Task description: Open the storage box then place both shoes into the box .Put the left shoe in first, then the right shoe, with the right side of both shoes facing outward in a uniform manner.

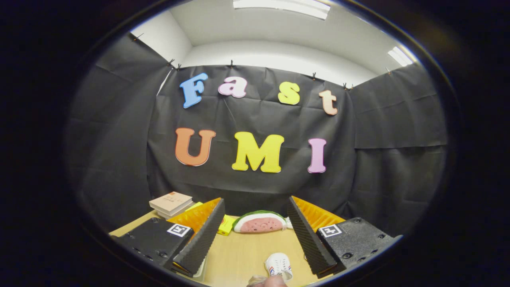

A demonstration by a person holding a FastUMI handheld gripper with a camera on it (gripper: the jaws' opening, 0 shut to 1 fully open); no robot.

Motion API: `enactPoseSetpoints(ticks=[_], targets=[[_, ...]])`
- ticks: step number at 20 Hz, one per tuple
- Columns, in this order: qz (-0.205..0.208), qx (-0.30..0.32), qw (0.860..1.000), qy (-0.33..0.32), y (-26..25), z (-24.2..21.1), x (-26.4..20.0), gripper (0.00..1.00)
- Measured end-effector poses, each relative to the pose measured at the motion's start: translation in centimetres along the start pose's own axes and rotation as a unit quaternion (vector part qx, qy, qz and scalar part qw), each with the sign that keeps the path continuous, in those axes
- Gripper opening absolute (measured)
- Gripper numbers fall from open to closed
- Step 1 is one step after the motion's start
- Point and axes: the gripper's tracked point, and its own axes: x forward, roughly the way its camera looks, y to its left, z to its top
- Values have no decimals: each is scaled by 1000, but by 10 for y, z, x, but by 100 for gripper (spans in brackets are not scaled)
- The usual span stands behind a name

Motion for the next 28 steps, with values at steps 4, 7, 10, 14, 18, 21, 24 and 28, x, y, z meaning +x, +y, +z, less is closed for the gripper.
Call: enactPoseSetpoints(ticks=[4,7,10,14,18,21,24,28], targets=[[-3,-2,1000,-6,1,5,-2,100],[1,-1,1000,-2,0,2,-5,100],[3,-4,1000,18,-4,-7,-7,100],[17,-19,999,34,-7,-19,-13,100],[83,10,994,71,7,-48,-13,100],[138,45,983,109,17,-78,-6,100],[210,91,960,160,34,-117,1,100],[323,171,890,271,61,-182,0,100]])
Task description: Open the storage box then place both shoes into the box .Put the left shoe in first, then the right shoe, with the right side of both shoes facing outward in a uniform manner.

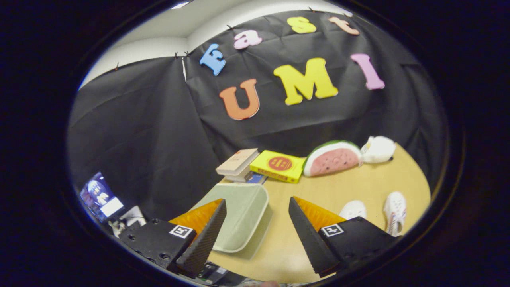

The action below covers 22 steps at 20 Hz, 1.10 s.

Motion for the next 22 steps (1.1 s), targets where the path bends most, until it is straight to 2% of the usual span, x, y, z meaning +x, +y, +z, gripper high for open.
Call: enactPoseSetpoints(ticks=[4,8,10,16,19,22], targets=[[78,43,992,92,-10,-47,28,100],[169,92,963,187,4,-84,55,100],[199,115,949,216,9,-93,61,100],[251,186,914,260,10,-100,73,99],[263,212,907,253,14,-87,75,96],[261,212,906,256,11,-78,75,82]])
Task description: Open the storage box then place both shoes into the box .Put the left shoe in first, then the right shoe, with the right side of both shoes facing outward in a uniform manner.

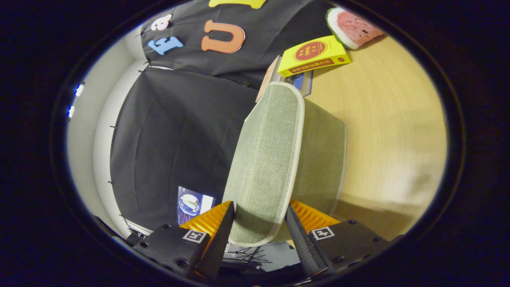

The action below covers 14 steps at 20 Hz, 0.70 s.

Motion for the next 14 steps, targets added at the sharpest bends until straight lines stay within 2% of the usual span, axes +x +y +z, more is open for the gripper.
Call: enactPoseSetpoints(ticks=[2,5,7,8,10,14], targets=[[2,-7,1000,-3,9,2,-9,74],[-5,-18,1000,-11,19,7,-21,40],[-24,-19,999,-20,21,16,-23,18],[-22,-19,999,-20,29,16,-22,12],[-9,-14,1000,-23,56,19,-29,6],[-8,-53,998,-29,114,34,-23,5]])
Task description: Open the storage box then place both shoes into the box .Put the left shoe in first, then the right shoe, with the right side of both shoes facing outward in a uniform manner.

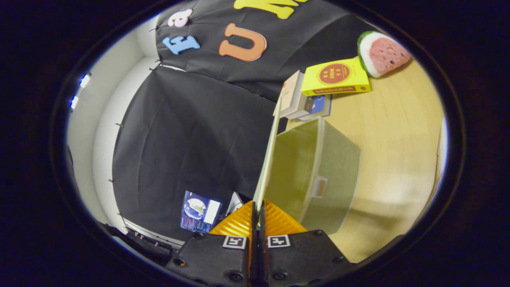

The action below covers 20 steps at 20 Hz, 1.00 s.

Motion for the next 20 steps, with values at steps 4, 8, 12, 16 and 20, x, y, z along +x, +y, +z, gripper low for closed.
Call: enactPoseSetpoints(ticks=[4,8,12,16,20], targets=[[-14,-52,999,-2,67,16,29,5],[-47,-104,993,5,121,17,83,6],[-88,-156,984,16,147,13,135,10],[-137,-201,970,-4,149,27,165,32],[-183,-225,957,-30,147,40,172,58]])
